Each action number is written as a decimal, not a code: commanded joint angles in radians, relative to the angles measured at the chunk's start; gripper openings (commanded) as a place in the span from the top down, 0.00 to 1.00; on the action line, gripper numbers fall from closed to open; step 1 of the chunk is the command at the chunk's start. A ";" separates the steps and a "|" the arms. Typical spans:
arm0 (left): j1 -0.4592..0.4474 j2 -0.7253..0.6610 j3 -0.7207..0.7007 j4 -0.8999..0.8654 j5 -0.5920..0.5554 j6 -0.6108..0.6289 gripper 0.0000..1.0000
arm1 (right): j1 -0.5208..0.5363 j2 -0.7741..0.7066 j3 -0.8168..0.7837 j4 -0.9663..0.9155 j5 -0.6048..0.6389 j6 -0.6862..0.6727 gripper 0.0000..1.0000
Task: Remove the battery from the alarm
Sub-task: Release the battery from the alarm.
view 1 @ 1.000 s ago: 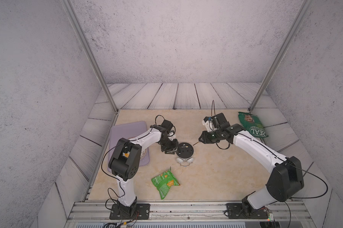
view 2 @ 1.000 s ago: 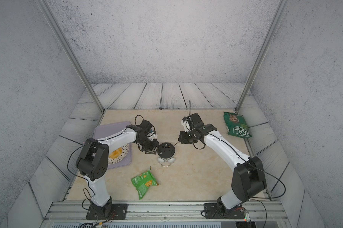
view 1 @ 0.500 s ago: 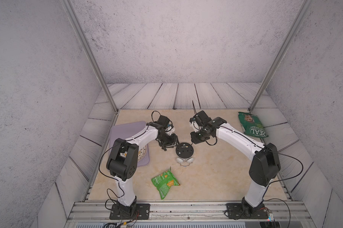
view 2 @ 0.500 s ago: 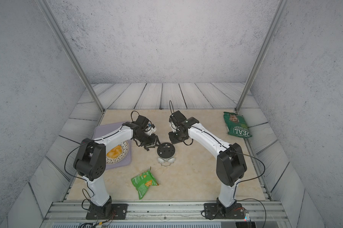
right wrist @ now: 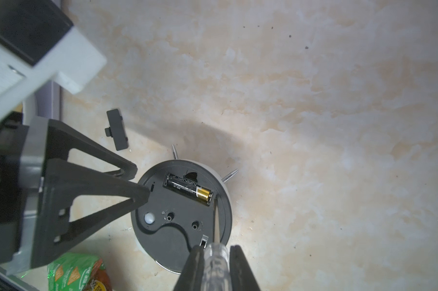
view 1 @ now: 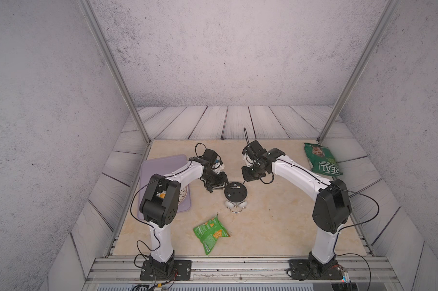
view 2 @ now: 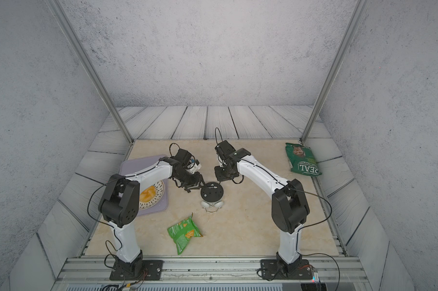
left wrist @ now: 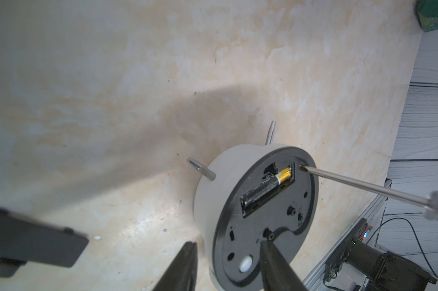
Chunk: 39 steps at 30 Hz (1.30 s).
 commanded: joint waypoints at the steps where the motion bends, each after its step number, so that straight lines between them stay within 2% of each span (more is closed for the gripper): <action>1: 0.004 0.022 -0.012 0.000 0.016 0.018 0.57 | 0.005 0.045 0.004 -0.008 -0.003 0.026 1.00; 7: 0.005 0.018 -0.013 -0.007 -0.002 0.018 0.58 | 0.005 0.017 -0.014 0.034 -0.037 0.056 1.00; 12: 0.005 0.018 -0.015 -0.008 -0.007 0.018 0.58 | 0.004 0.036 0.001 -0.014 -0.034 0.055 1.00; 19: 0.005 0.025 -0.017 -0.010 -0.001 0.015 0.59 | 0.005 0.034 0.012 -0.071 0.036 0.057 1.00; 31: 0.005 0.032 -0.018 -0.008 0.008 0.011 0.62 | 0.008 0.071 0.081 -0.165 0.039 0.057 1.00; 35: 0.004 0.044 -0.020 -0.001 0.043 0.010 0.62 | 0.002 0.067 -0.013 -0.059 -0.039 0.104 1.00; 39: -0.002 0.059 -0.023 0.007 0.079 0.012 0.65 | -0.024 0.043 -0.135 0.108 -0.192 0.171 1.00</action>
